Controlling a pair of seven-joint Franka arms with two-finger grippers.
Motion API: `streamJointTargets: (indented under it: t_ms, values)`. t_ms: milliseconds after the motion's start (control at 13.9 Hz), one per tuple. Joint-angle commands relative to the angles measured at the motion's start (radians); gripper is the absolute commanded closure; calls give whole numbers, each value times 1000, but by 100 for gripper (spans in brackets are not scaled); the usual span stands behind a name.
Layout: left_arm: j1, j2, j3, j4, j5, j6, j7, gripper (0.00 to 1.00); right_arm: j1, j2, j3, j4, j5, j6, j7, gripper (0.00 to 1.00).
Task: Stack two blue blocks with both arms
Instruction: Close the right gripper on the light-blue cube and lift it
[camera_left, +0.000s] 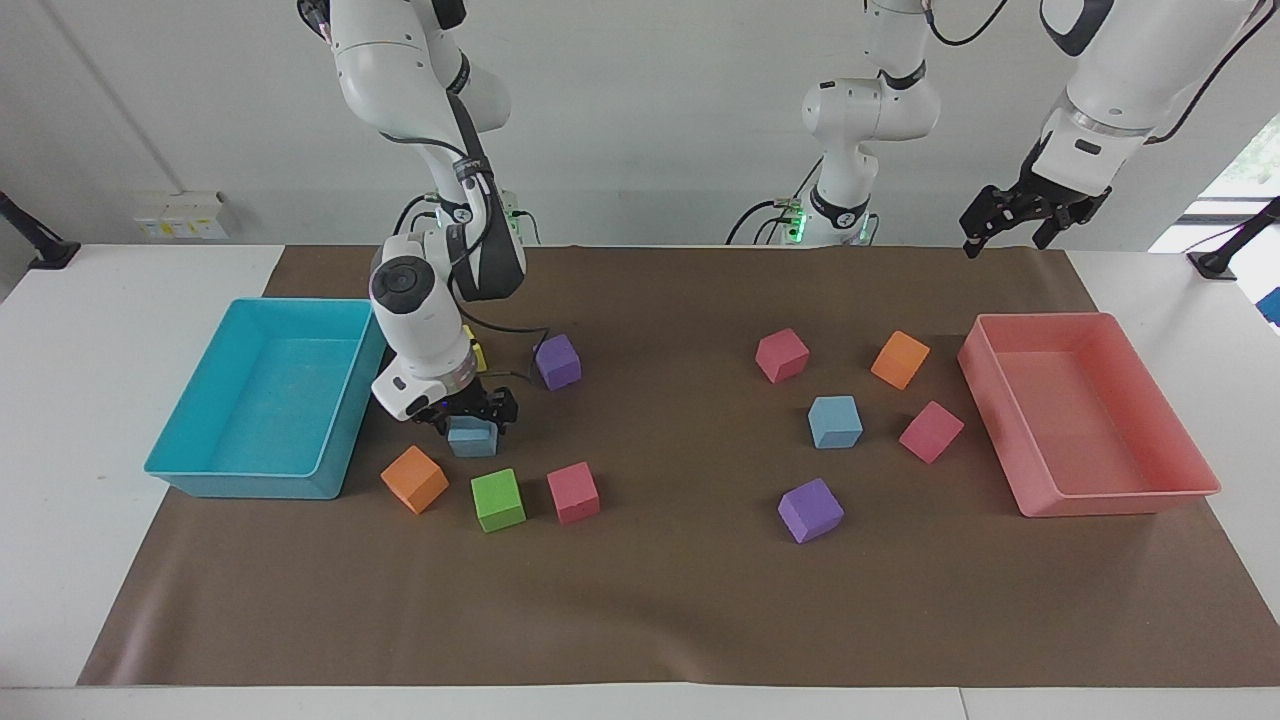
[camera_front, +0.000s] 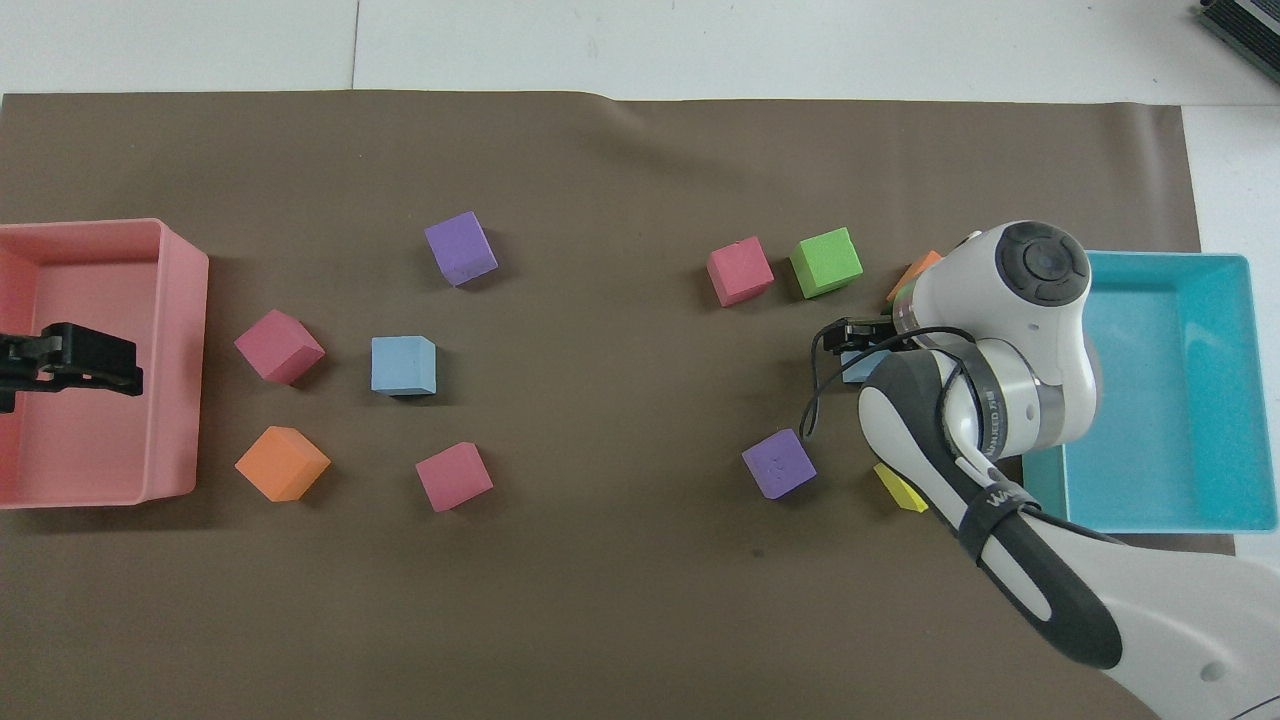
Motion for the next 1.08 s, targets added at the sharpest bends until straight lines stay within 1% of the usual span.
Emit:
streamJointTargets:
  t_ms: [0, 216, 288, 432, 504, 576, 1008]
  values:
    - [14, -8, -8, 4, -3, -7, 4, 0, -7, -11, 7, -30, -25, 26, 24, 0]
    - [14, -8, -8, 4, -3, -7, 4, 0, -7, -11, 7, -30, -25, 26, 24, 0]
    - [16, -8, -8, 4, -3, -7, 4, 0, -7, -11, 7, -30, -26, 24, 24, 18]
    - [14, -8, -8, 4, -1, -7, 4, 0, -7, -11, 7, -29, -26, 15, 24, 68]
    - [14, -8, -8, 4, -3, -7, 4, 0, -7, -11, 7, -29, -26, 10, 24, 89]
    - [14, -8, -10, 4, -3, -7, 4, 0, -7, -11, 7, -27, -26, 9, 24, 100]
    - [14, -8, -10, 4, -3, -7, 1, 0, -7, -22, 7, -7, -26, -12, 26, 100]
